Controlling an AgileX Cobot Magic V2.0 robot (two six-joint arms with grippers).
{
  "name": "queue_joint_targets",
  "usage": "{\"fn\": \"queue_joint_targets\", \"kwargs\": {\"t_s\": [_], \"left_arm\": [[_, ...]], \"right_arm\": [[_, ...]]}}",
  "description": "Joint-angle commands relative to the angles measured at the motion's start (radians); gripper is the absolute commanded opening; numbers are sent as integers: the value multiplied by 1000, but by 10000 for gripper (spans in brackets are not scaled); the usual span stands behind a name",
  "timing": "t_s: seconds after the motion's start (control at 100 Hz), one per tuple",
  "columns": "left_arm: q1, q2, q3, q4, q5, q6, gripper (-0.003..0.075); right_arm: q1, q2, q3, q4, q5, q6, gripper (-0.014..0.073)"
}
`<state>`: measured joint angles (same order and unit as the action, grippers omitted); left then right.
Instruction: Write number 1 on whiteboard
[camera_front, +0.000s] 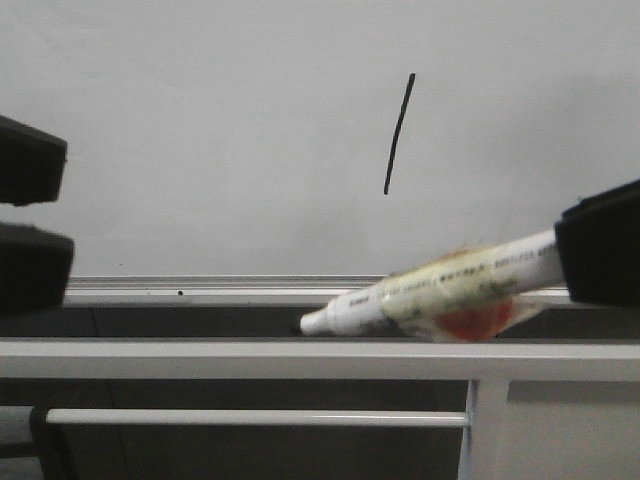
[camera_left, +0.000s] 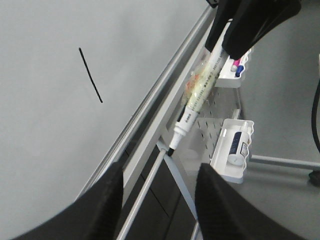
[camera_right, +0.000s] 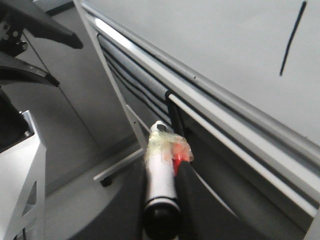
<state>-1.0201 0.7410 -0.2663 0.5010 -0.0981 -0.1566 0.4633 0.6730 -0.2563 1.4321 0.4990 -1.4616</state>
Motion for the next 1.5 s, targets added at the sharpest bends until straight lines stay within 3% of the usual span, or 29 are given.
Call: {"fn": "queue_joint_targets", "kwargs": {"t_s": [0.0,0.21,0.48,0.8,1.49], "left_arm": [[-9,33,-35,21,-78,-5,351],[-9,75,-57,91,-108,-5,351],[-9,148,-148,207,-22,-3,351],[-9,218,-169,294,-16,-3,349],[-9,240,-206,309,11,-3,345]], "right_arm": [[-1,56,-43,21,53,0,-43],[-1,151,-123,14,78,0,-43],[-1,223,-198,14,127,3,-43],[-1,257,-244,14,138,16,-43],[-1,257,-255,14,178,36,-43]]}}
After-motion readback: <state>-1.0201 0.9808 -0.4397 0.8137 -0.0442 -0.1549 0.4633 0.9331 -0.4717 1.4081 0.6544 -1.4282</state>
